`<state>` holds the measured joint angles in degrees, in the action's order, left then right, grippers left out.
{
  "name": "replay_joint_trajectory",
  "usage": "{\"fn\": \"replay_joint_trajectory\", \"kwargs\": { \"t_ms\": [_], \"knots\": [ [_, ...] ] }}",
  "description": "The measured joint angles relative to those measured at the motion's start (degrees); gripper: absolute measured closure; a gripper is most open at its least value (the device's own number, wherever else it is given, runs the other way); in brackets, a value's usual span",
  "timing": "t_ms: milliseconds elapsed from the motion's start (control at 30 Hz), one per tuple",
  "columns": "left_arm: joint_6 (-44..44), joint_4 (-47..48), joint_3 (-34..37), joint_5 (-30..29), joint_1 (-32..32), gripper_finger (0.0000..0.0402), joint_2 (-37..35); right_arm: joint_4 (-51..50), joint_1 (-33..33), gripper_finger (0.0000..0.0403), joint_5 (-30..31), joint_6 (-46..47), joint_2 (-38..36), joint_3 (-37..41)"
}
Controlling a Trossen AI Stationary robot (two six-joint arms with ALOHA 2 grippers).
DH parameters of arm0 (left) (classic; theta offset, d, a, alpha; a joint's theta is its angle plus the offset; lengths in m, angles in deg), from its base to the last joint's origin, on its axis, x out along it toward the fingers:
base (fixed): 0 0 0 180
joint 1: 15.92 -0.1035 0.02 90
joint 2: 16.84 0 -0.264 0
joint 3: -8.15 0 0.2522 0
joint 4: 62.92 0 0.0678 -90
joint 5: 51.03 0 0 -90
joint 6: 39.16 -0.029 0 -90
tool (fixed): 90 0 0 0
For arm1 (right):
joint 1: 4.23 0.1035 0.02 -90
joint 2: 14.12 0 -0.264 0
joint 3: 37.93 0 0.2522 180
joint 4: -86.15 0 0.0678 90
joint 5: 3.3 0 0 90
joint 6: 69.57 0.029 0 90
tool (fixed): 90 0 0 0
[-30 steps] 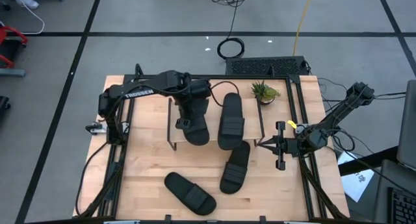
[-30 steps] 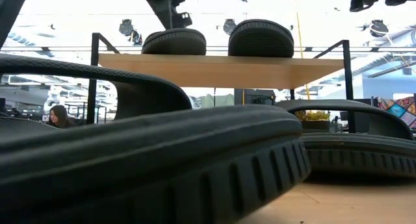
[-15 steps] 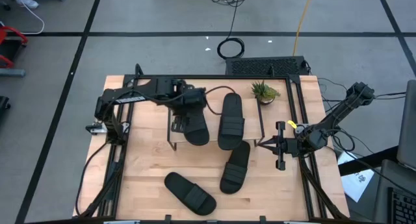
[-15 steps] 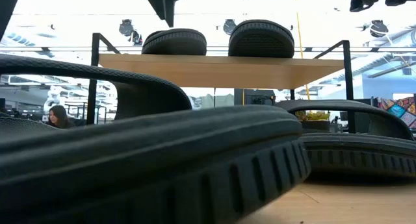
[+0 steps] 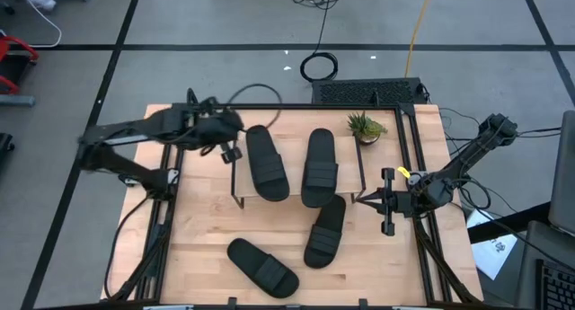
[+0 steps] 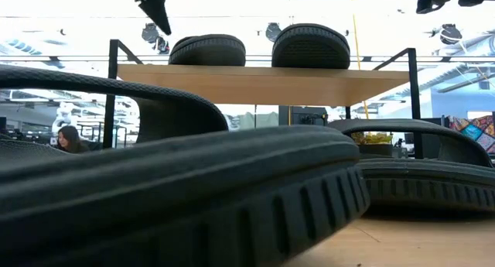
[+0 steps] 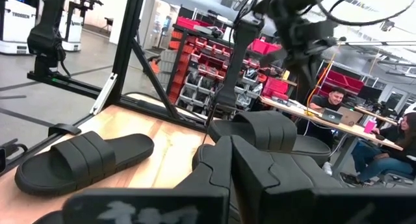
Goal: Pick and place slides into the shelf
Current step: Adjust the shelf
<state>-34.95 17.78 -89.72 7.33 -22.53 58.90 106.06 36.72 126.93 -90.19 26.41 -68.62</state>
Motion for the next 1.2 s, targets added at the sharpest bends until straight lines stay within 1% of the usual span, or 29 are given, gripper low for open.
{"fn": "replay_joint_trajectory", "kwargs": {
  "t_ms": [67,133,233,267,333,367,433,467,533,567,600,700,733,767,900,967,1067,1200],
  "knots": [
    [-2.46,-10.44,8.64,4.47,-0.65,0.0399,-6.47,0.29,0.0,0.0403,0.0,-0.01,0.02,0.0],
    [-6.55,-23.13,17.9,10.64,-1.02,0.0397,-12.74,0.55,-0.02,0.0403,0.0,-0.2,0.0,0.0],
    [-12.83,-44.39,31.58,21.96,-1.87,0.04,-21.6,1.19,-0.02,0.0403,0.0,-0.92,0.02,0.0],
    [-14.03,-50.41,35.51,24.46,-2.49,0.04,-24.24,1.31,-0.02,0.0403,-0.06,-0.81,0.02,0.0],
    [-14.66,-59.2,41.86,26.73,-4.18,0.0399,-28.86,1.25,-0.11,0.0403,-1.67,-0.83,0.02,0.0],
    [-14.34,-61.49,44.37,26.99,-5.13,0.04,-30.91,1.26,-0.21,0.0403,-2.52,-1.52,0.02,0.0],
    [-13.19,-63.37,48.08,27.18,-7.25,0.0401,-34.5,1.22,-0.91,0.0403,-2.71,-3.16,-0.2,0.0],
    [-12.48,-63.43,49.71,27.17,-8.48,0.04,-36.19,1.34,-1.66,0.0403,-0.49,-3.51,-0.55,0.0],
    [-10.44,-63.77,52.36,27.15,-10.73,0.0399,-39.06,1.43,-4.27,0.0403,6.87,-2.94,-2.19,0.0],
    [-9.02,-63.79,53.43,27.14,-11.71,0.04,-40.41,0.38,-6.0,0.0403,8.84,-2.31,-3.38,0.0],
    [-7.56,-63.83,54.37,27.12,-12.72,0.04,-41.6,-1.34,-7.6,0.0403,8.54,-1.76,-4.94,0.0],
    [-3.76,-64.25,57.08,26.48,-15.12,0.04,-44.72,-11.11,-12.77,0.0403,-0.74,1.22,-11.15,-1.65],
    [-3.01,-64.22,57.85,25.38,-15.72,0.04,-45.61,-14.81,-14.39,0.0403,-2.97,2.41,-13.07,-3.08],
    [-2.61,-64.21,58.72,24.17,-16.17,0.0401,-46.5,-18.37,-15.94,0.0403,-3.79,3.39,-14.79,-4.46],
    [-1.26,-64.1,62.25,18.41,-17.32,0.0401,-49.83,-33.24,-21.56,0.0403,-4.65,8.26,-19.22,-8.97],
    [0.21,-64.21,64.29,17.96,-17.53,0.0401,-50.88,-39.44,-23.29,0.0403,-5.86,11.59,-20.35,-9.99],
    [1.27,-64.07,66.82,19.88,-17.36,0.0401,-51.04,-44.45,-24.81,0.0403,-5.73,15.71,-21.05,-9.95],
    [2.17,-62.89,68.73,19.79,-16.88,0.0401,-50.66,-46.86,-26.07,0.0403,-5.59,19.1,-21.0,-8.22]
  ]
}}
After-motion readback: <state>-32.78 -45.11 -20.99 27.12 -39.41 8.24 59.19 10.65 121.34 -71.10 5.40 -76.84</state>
